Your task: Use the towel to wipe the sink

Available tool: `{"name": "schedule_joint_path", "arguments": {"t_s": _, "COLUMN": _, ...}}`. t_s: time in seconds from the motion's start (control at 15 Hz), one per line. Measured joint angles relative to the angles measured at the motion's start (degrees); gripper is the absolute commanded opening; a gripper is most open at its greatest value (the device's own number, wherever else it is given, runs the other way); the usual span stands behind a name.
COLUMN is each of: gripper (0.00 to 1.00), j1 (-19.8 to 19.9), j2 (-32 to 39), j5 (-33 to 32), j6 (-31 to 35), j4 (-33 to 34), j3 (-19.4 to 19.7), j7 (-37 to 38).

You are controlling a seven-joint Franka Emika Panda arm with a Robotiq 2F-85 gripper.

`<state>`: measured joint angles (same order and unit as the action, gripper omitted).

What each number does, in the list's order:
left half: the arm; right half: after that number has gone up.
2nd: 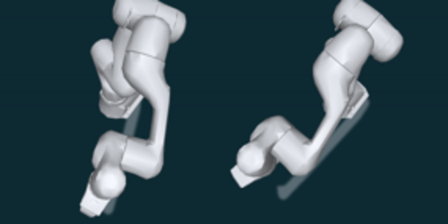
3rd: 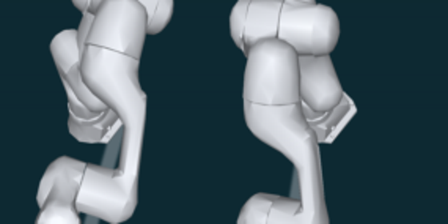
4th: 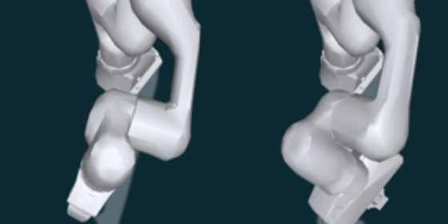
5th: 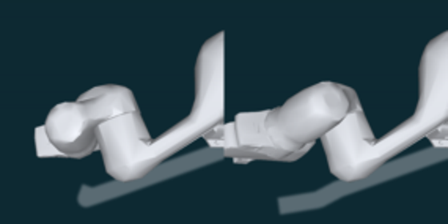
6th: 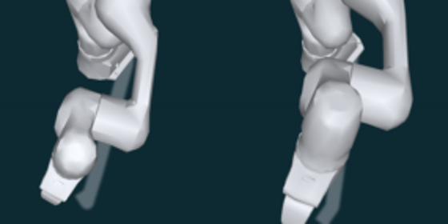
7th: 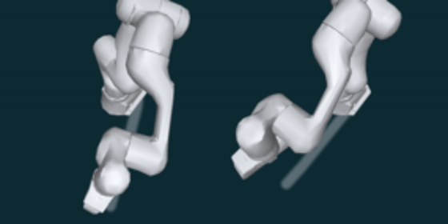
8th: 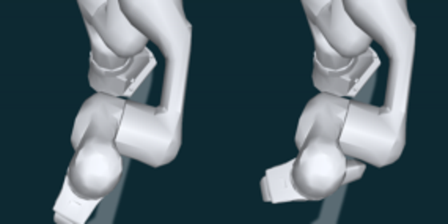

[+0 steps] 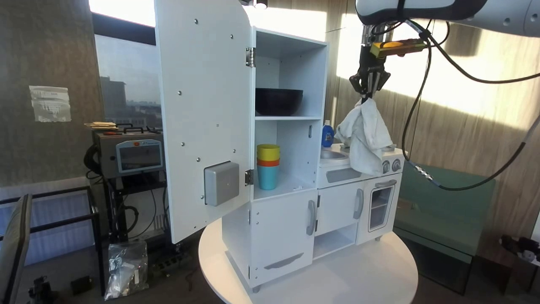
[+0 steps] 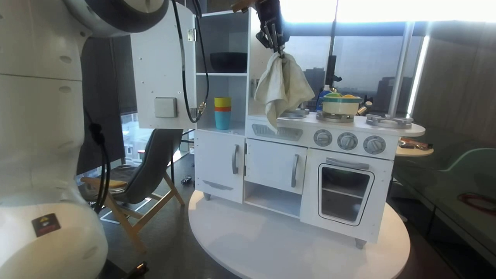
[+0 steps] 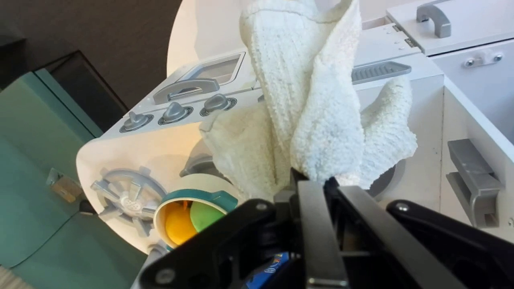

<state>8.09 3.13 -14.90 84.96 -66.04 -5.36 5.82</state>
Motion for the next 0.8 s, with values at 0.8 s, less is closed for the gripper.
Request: {"name": "schedule_joint_path", "arguments": {"t_s": 0.8, "gripper": 0.11, "j1": 0.01, "j2": -9.49, "j5": -3.1, "j6": 22.64, "j4": -31.66, "j3": 3.6, "j7": 9.24}}
